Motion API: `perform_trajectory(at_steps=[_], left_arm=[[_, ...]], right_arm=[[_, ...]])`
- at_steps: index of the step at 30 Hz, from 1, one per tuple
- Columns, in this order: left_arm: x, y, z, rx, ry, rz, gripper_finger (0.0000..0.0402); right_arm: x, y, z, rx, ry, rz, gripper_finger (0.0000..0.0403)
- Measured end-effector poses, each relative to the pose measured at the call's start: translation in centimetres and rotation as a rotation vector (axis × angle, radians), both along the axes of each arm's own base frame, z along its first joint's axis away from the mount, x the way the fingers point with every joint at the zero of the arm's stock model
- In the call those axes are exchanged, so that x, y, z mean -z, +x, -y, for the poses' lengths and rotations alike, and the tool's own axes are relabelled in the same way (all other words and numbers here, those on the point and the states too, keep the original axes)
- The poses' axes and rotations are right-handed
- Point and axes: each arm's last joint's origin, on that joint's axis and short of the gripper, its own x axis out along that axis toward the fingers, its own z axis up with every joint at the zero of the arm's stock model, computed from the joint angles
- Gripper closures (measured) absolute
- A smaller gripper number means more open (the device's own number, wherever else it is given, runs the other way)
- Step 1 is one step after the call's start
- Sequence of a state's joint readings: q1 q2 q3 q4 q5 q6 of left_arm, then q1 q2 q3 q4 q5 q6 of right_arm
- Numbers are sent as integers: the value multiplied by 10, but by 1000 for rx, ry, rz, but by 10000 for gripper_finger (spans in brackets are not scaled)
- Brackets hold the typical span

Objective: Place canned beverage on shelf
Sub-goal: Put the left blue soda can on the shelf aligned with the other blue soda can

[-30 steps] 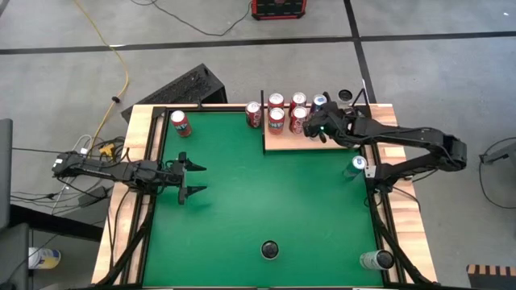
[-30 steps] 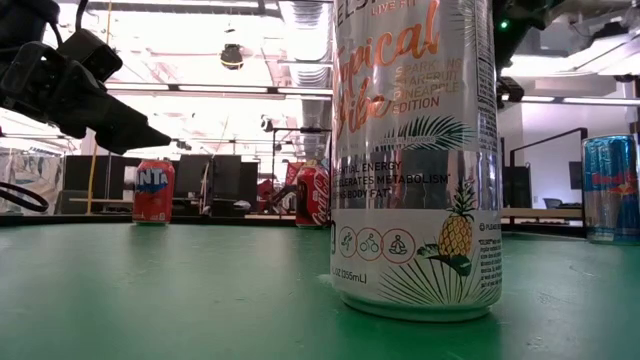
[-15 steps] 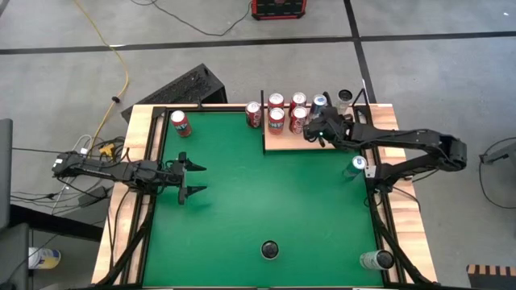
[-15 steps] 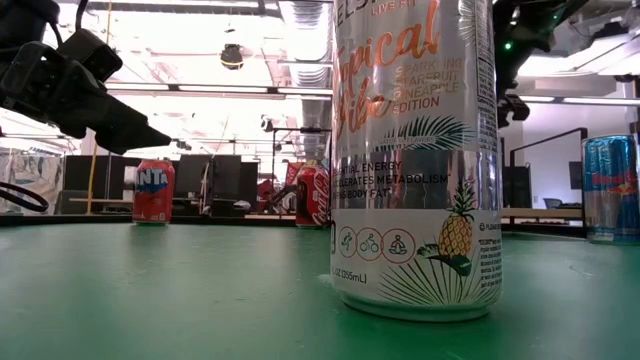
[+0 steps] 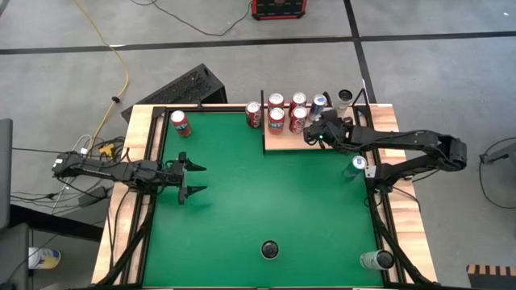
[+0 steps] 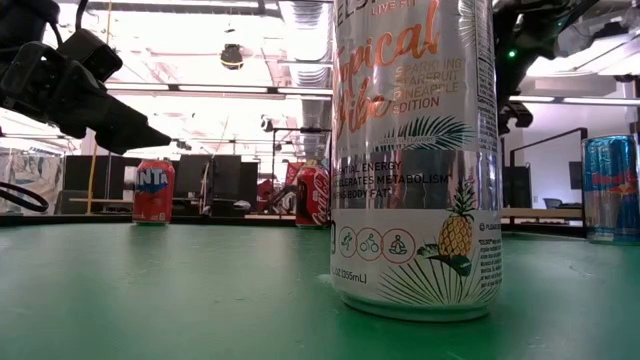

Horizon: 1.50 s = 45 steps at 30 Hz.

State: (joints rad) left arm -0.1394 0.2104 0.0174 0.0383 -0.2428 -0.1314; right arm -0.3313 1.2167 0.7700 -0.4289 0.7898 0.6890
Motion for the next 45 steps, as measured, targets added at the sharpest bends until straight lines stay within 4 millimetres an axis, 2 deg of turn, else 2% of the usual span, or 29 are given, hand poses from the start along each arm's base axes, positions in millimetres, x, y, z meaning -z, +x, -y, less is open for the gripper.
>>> perform_trajectory(at_steps=[10,16,22,26,35,40,45], left_arm=[[0,0,0,0,0,0,72],[0,0,0,0,0,0,72],[0,0,0,0,0,0,72],[0,0,0,0,0,0,72],[0,0,0,0,0,0,72],[0,0,0,0,0,0,72],[0,0,0,0,0,0,72]], right_arm=[[-7,-2,-3,-157,-4,-67,141],[-7,-19,0,-239,-45,-27,141],[1,-41,8,-436,-83,69,141],[1,-51,13,-474,-82,47,141],[3,-57,23,-623,-62,11,141],[3,-59,26,-642,-66,0,141],[3,-60,27,-640,-66,-1,101]])
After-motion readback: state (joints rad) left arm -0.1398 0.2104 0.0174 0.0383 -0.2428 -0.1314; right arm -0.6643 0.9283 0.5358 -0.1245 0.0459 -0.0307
